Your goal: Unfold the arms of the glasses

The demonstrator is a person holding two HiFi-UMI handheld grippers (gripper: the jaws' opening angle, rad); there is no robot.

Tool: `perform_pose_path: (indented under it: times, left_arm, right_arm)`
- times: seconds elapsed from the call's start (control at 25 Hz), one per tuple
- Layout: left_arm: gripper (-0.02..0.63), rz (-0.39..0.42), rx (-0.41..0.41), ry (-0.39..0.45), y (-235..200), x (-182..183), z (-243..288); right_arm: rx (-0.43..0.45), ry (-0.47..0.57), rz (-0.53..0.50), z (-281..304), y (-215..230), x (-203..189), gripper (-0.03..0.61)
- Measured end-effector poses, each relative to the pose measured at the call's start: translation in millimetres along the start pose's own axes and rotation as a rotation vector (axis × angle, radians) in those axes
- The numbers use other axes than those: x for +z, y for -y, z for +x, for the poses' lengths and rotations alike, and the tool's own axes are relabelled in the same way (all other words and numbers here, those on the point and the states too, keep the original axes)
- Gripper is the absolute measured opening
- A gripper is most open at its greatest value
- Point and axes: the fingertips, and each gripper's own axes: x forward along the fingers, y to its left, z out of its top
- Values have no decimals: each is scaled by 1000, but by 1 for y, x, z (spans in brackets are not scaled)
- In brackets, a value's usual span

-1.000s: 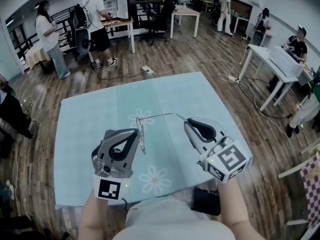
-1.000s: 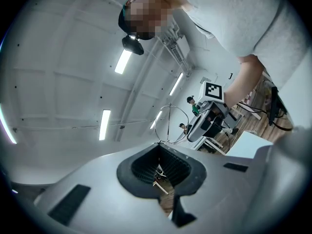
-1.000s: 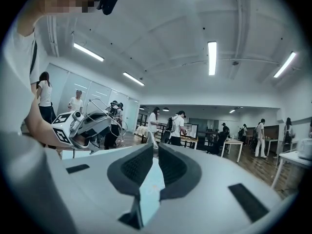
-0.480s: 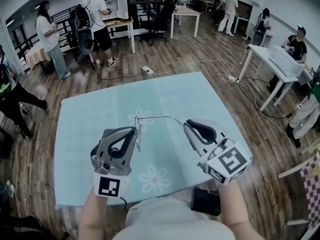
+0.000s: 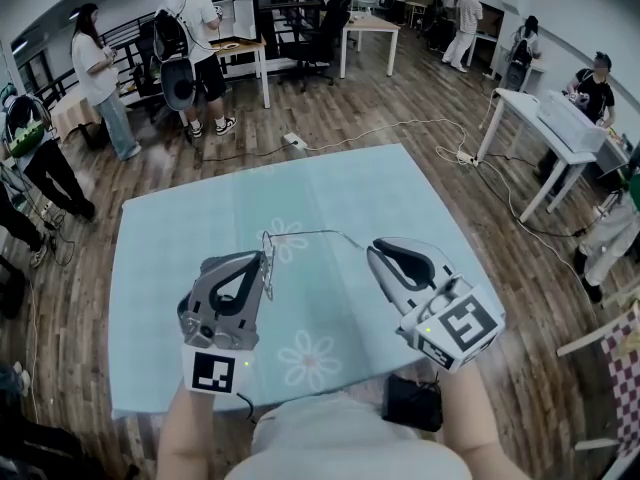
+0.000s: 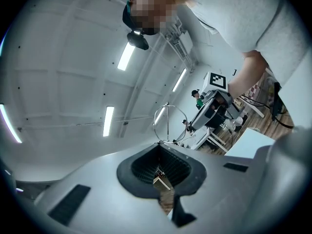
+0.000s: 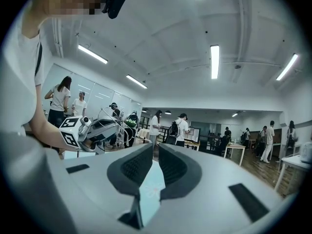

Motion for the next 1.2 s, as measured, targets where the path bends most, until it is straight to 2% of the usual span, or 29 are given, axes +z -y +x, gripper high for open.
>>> perform_pose_path:
  times: [0.4,0.76,0.96,1.2]
  left_arm:
    - [8,-3,0,10,-2,7,3]
    - [8,-26,5,25,-4,11,4]
    - [8,-40,11,36,-4,11,4]
    - [8,-57,16,51,-8,22,3]
  right_arm:
    - [81,57,14,-3,-19,22,52]
    - [220,92,98,8,-54,21,130]
    - [249,85,132,21,-64,9,135]
    - [278,119,295,36,-67,3,135]
